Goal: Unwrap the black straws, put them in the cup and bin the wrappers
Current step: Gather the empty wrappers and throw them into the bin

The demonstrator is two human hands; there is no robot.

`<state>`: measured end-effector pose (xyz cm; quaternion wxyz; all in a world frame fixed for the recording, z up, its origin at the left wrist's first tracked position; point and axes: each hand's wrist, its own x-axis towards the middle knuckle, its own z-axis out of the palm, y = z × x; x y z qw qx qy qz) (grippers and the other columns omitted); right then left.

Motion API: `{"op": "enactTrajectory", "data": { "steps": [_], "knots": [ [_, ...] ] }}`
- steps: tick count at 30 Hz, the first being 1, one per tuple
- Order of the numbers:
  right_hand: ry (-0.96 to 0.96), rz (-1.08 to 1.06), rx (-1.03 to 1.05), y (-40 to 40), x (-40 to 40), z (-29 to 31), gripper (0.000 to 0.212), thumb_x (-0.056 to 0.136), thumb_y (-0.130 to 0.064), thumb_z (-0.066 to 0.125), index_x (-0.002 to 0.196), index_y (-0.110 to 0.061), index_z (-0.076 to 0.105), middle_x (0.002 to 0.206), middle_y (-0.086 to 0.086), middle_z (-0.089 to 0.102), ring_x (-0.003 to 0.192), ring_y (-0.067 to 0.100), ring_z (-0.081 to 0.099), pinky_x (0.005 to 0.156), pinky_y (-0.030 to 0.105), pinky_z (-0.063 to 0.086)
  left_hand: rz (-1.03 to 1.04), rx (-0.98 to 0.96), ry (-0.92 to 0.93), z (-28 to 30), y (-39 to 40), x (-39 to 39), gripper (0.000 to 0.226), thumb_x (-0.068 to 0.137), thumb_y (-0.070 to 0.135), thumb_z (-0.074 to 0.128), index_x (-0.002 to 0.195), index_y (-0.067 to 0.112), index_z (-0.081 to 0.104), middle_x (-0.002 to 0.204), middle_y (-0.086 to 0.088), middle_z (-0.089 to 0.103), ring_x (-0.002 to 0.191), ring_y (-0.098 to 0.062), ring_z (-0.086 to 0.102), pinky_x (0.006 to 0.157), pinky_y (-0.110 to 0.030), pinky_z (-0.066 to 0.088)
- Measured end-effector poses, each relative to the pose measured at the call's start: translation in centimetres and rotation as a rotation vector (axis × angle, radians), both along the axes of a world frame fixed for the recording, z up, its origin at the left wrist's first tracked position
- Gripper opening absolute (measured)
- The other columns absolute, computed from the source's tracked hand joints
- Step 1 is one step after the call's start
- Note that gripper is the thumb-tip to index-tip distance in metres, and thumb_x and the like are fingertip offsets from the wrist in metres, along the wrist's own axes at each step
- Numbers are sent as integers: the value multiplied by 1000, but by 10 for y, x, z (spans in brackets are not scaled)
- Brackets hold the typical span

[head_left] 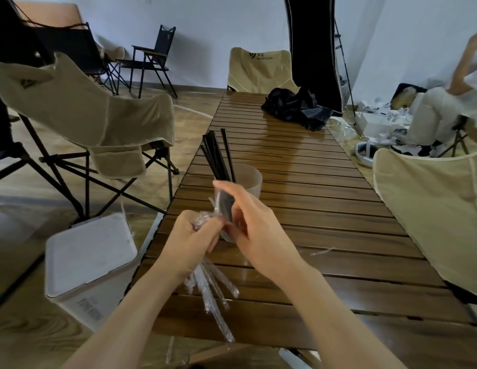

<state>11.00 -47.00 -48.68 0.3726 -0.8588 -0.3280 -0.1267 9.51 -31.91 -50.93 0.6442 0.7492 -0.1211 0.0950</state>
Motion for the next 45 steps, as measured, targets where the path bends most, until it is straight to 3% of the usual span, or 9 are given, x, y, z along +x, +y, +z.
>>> {"op": "enactTrajectory", "data": {
  "steps": [3,8,14,17,24,29,33,37,45],
  "knots": [
    [16,-16,-8,-1,0,2,78,87,-15,64,145,-40,18,92,-19,47,73,-5,50,75,18,52,-20,19,24,2,4,0,44,79,42,51,42,19,49,41,3,41,42,-15,39,58,-29,41],
    [-59,-43,-84,4,1,-4,17,93,-17,55,105,-16,66,97,-5,50,82,9,55,73,31,54,108,41,-54,3,3,-1,55,88,50,58,47,15,49,43,3,44,44,-9,41,52,-19,39],
    [23,4,-38,16,0,-9,13,93,-13,54,101,-14,64,102,-4,50,84,7,55,76,27,53,402,116,-123,2,1,5,28,80,49,64,88,22,68,78,6,69,72,-2,65,60,-17,52],
    [146,51,-3,20,-4,-10,12,94,-16,54,102,-15,64,105,-5,53,88,6,57,81,24,53,470,139,-158,3,-2,2,48,85,49,54,64,6,60,55,-6,56,51,-4,53,51,-12,42],
    [508,195,-85,24,-17,-8,49,90,-33,58,127,-39,27,115,-7,58,92,7,61,80,28,55,389,-361,106,14,-1,4,52,83,60,50,47,23,42,49,2,37,50,-12,38,59,-30,38],
    [329,73,-173,22,-7,-20,27,87,-35,61,111,-23,59,99,-11,48,85,5,51,81,27,49,213,-579,115,20,-5,2,46,84,51,56,46,26,48,53,5,43,54,-9,42,61,-27,38],
    [397,84,-117,18,-1,-22,24,86,-36,59,107,-23,60,100,-6,53,84,12,57,76,37,54,192,-514,103,20,-2,-4,40,84,54,51,57,24,57,64,3,64,69,-15,65,76,-40,53],
    [606,133,-144,11,-2,-12,20,91,-30,57,110,-26,55,91,0,68,80,18,67,78,42,57,207,-294,46,21,6,-5,45,85,57,48,61,20,56,52,-1,54,50,-14,54,58,-32,50],
    [586,138,-187,-1,0,-4,16,93,-28,55,110,-28,52,87,-10,59,74,1,57,66,18,43,167,-66,-77,7,5,1,43,88,51,46,64,16,45,50,3,42,46,-8,44,49,-25,43]
  ]
}}
